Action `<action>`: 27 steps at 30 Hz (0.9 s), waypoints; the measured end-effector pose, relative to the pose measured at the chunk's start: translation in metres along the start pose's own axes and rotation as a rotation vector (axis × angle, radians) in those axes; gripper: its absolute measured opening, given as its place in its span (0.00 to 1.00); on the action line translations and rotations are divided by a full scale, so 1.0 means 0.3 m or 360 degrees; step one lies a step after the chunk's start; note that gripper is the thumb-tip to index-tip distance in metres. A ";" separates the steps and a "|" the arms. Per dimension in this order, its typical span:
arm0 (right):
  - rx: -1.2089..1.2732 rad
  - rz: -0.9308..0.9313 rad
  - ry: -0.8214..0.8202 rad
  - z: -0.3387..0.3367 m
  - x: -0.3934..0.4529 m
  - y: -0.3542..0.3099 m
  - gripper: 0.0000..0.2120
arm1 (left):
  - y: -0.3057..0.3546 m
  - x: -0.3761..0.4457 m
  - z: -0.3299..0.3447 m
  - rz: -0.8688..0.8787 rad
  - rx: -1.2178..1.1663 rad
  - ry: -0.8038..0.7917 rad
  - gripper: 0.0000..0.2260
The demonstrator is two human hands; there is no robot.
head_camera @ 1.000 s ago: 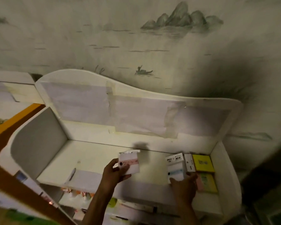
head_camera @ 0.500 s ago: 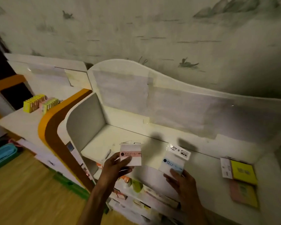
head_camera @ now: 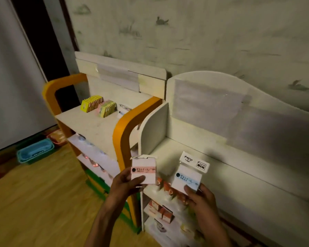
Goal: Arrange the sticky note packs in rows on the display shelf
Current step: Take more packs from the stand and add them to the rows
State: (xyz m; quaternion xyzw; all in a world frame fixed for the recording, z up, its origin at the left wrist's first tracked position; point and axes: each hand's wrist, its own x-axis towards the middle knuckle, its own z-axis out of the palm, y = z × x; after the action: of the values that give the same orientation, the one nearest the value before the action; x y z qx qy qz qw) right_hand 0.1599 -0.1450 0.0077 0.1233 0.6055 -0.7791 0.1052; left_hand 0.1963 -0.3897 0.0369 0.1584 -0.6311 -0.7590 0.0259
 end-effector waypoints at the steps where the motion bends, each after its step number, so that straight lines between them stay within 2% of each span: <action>1: -0.0031 0.0014 -0.0022 0.063 -0.008 0.017 0.15 | 0.013 -0.001 -0.068 0.0008 -0.0006 0.0013 0.16; 7: -0.0133 -0.0007 -0.0156 0.482 -0.062 0.071 0.14 | 0.098 0.024 -0.487 0.0065 -0.0095 0.0104 0.15; 14: -0.0068 -0.0092 -0.0317 0.908 -0.085 0.129 0.15 | 0.214 0.102 -0.892 0.0105 -0.0045 0.0215 0.15; 19: -0.0088 -0.0117 -0.0306 1.107 -0.021 0.194 0.16 | 0.292 0.192 -1.081 0.0126 -0.0055 0.0246 0.13; 27: -0.0093 -0.0096 -0.0248 1.344 0.227 0.252 0.16 | 0.324 0.470 -1.252 0.0128 -0.0018 0.0243 0.14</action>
State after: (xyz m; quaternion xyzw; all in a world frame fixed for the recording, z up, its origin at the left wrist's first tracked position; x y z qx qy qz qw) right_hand 0.0930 -0.5553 0.0117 0.0410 0.6216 -0.7711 0.1320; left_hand 0.1494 -0.7999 0.0439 0.1901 -0.6289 -0.7465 0.1053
